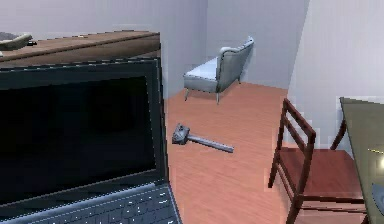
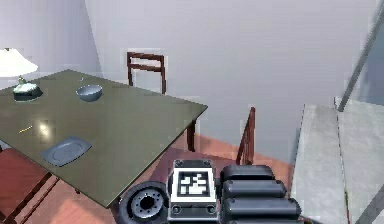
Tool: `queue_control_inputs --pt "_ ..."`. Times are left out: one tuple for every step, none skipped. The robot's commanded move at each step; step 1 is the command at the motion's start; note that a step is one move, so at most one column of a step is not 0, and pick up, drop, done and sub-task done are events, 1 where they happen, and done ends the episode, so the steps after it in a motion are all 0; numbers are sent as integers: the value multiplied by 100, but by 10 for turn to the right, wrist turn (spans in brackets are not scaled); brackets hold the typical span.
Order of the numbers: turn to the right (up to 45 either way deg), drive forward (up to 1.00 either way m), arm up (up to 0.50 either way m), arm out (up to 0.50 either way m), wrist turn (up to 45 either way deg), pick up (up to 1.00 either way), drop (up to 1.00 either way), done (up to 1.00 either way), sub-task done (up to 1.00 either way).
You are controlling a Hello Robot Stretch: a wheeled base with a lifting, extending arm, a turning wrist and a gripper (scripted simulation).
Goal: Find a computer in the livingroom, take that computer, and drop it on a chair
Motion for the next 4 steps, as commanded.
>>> queue_control_inputs --pt "450 0 0 0 0 0 0 0 0" --pt "270 0 0 0 0 0 0 0 0" --pt "0 25 0 0 0 0 0 0 0" --pt "-450 0 0 0 0 0 0 0 0"
